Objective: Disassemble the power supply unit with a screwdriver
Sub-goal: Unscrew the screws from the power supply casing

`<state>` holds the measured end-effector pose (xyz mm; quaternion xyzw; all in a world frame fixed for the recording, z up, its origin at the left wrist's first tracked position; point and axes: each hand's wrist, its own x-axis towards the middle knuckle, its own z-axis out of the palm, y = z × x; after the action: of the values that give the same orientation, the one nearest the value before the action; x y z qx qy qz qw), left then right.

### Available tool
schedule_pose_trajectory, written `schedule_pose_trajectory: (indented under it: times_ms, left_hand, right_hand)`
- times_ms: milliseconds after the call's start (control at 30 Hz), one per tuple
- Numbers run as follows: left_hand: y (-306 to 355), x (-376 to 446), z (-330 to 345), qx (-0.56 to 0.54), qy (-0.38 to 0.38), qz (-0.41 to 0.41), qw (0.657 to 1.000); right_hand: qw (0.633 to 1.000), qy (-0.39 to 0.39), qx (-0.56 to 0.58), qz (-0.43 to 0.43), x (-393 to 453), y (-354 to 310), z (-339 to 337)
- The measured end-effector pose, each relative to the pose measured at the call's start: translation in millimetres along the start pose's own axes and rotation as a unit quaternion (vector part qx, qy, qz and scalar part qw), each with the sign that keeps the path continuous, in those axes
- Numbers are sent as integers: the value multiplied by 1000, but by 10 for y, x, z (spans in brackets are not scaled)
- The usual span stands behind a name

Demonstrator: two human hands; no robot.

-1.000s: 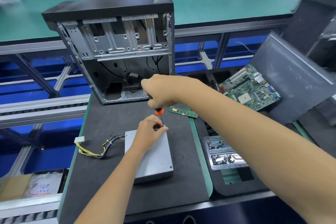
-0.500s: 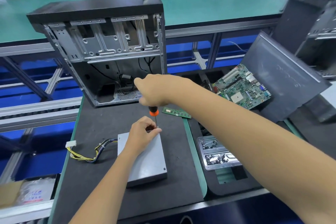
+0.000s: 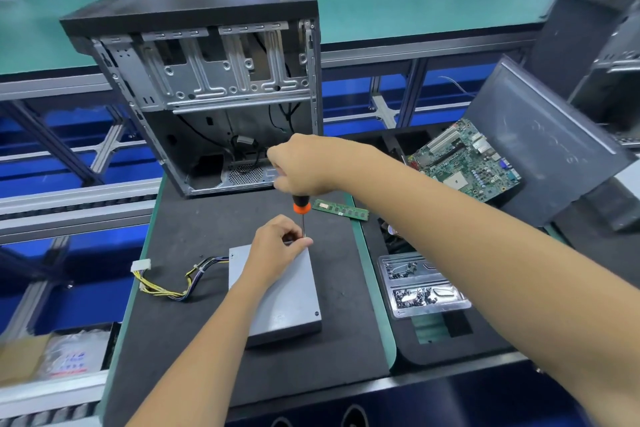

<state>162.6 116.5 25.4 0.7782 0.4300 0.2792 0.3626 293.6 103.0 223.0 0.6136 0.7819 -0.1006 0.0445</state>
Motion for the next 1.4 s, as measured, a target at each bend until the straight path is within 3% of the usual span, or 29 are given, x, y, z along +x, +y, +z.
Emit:
schedule_pose_trajectory:
  times_ms: [167,400,567,833,1100,1300,1400]
  left_hand:
    - [6,-9,6,-3,0,-2,1000]
    - [37,-1,5,5,-6,-1,1000]
    - [47,-9,-19,10,-8,-3,1000]
    - [30,-12,-10,16,-11,-12,1000]
    - [7,-18,11,24,-15,-12,1000]
    - [17,-17,19,37,-13,-2,999]
    - [9,-11,19,47,-16,5,999]
  right_hand:
    - [998,-26,42,-45,-46,41,-30]
    - [1000,19,11,8,6,10,58]
    - [996,-38,79,-21,-8,-33,-26]
    - [997,11,-81,17,16,-72,20]
    - [996,-27,61,-53,-44,6,-14]
    - [1000,27,-1,14,-25,-64,50]
    - [1000,10,-26,12,15,-71,33]
